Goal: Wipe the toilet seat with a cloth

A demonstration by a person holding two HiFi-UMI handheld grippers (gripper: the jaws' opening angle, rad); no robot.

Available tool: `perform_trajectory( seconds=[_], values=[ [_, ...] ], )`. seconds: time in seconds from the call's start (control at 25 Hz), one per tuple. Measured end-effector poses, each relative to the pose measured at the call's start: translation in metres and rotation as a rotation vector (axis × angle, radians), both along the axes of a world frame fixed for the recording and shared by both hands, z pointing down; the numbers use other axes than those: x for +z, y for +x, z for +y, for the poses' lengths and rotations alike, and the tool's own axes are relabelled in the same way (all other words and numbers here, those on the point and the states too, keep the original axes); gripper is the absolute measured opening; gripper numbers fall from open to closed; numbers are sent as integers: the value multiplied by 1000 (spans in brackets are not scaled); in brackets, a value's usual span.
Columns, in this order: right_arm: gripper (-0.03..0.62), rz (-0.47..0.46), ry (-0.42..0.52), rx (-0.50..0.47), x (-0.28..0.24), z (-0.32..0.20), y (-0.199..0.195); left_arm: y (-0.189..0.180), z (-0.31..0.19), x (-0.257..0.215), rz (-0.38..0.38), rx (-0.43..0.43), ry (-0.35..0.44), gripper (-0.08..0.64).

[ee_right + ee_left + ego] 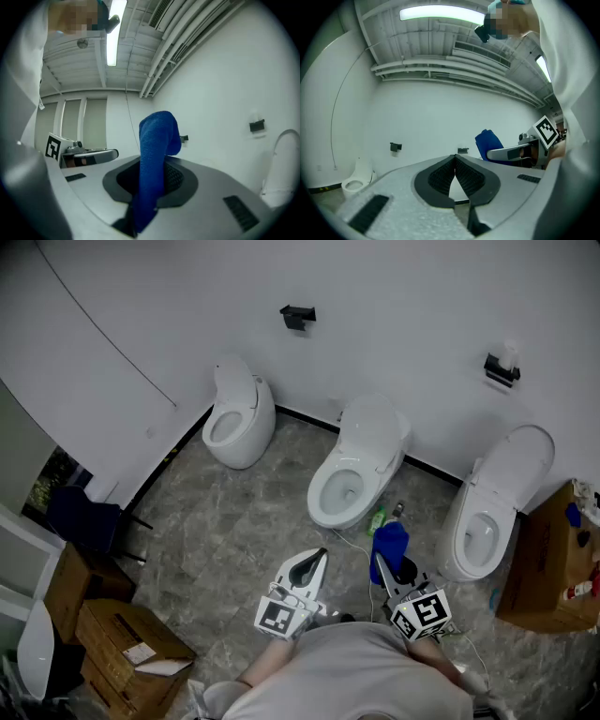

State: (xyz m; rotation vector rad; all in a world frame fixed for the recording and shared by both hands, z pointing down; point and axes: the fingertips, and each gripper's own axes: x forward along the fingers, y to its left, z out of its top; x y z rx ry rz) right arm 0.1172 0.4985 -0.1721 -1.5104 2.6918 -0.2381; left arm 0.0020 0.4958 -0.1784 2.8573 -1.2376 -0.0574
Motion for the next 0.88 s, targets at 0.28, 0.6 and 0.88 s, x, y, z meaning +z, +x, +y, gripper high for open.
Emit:
perform_trajectory(
  seconds=[0.28,0.6,0.88],
  values=[
    [57,13,-2,-28,3,-5,-24,-11,4,6,-3,30,-15,5],
    [57,14,-18,-25,11,-14,-22,-15,-9,6,-9,10,-27,5],
    [57,-1,-29,-1,22,-21,1,-9,-22,8,-19,-12,-22,5]
  ],
)
